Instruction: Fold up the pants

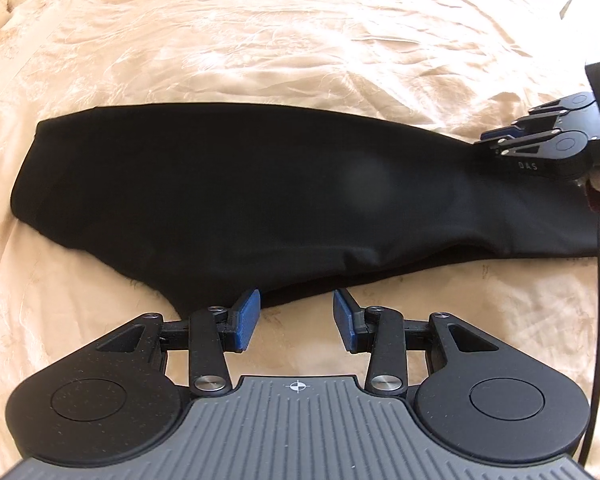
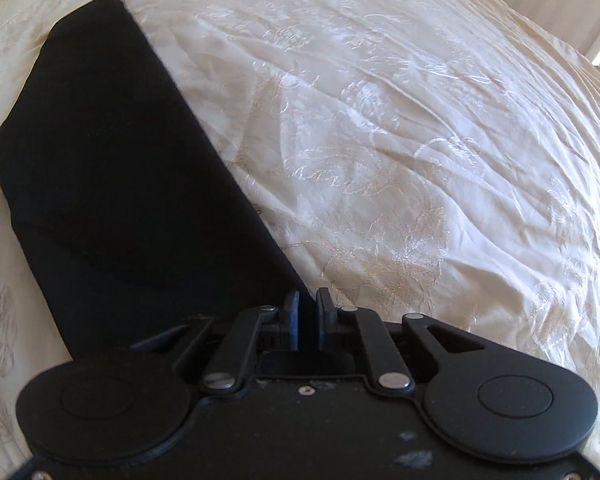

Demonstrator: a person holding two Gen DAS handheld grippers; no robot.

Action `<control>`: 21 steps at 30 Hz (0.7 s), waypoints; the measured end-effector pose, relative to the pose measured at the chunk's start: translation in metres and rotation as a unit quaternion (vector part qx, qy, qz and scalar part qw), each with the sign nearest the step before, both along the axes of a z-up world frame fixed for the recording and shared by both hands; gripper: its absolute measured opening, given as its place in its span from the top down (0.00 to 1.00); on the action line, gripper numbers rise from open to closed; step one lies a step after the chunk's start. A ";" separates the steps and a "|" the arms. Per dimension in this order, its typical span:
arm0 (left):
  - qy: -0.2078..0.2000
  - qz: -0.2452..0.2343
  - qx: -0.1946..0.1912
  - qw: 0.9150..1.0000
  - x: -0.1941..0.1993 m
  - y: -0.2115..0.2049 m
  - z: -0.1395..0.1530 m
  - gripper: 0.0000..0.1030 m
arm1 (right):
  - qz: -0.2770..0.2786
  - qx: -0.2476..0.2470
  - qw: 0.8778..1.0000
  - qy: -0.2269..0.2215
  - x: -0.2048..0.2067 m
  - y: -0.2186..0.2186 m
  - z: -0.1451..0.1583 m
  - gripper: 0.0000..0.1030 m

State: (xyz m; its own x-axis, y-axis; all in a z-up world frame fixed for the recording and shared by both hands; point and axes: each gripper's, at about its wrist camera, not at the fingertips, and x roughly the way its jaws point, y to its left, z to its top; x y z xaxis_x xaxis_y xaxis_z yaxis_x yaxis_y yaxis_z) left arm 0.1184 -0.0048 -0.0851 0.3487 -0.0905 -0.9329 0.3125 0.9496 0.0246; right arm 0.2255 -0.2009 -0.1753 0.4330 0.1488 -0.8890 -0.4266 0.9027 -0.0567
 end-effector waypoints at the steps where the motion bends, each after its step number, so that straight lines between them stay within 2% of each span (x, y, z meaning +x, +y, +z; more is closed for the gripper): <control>1: -0.002 -0.008 -0.001 1.000 0.003 -0.003 0.000 0.62 | -0.027 0.012 1.000 -0.006 -0.003 -0.004 0.008 0.81; 5: -0.006 -0.041 -0.023 0.999 0.014 -0.011 -0.002 0.62 | -0.149 0.051 0.987 -0.027 -0.033 -0.025 0.042 0.72; 7: 0.000 -0.060 -0.029 0.998 0.017 -0.015 -0.008 0.62 | -0.212 0.045 0.976 -0.027 -0.054 -0.030 0.052 0.67; 9: 0.010 -0.077 -0.027 0.997 0.019 -0.018 -0.017 0.62 | -0.275 0.021 0.961 -0.011 -0.076 -0.031 0.057 0.64; 12: 0.020 -0.093 -0.039 0.995 0.021 -0.019 -0.021 0.62 | -0.377 -0.013 0.925 0.043 -0.107 -0.030 0.057 0.62; 15: 0.020 -0.121 -0.047 0.991 0.017 -0.020 -0.019 0.62 | -0.432 -0.001 0.900 0.061 -0.143 -0.028 0.055 0.62; 21: 0.021 -0.175 -0.052 0.983 0.004 -0.030 -0.013 0.62 | -0.501 0.026 0.862 0.072 -0.200 -0.019 0.055 0.61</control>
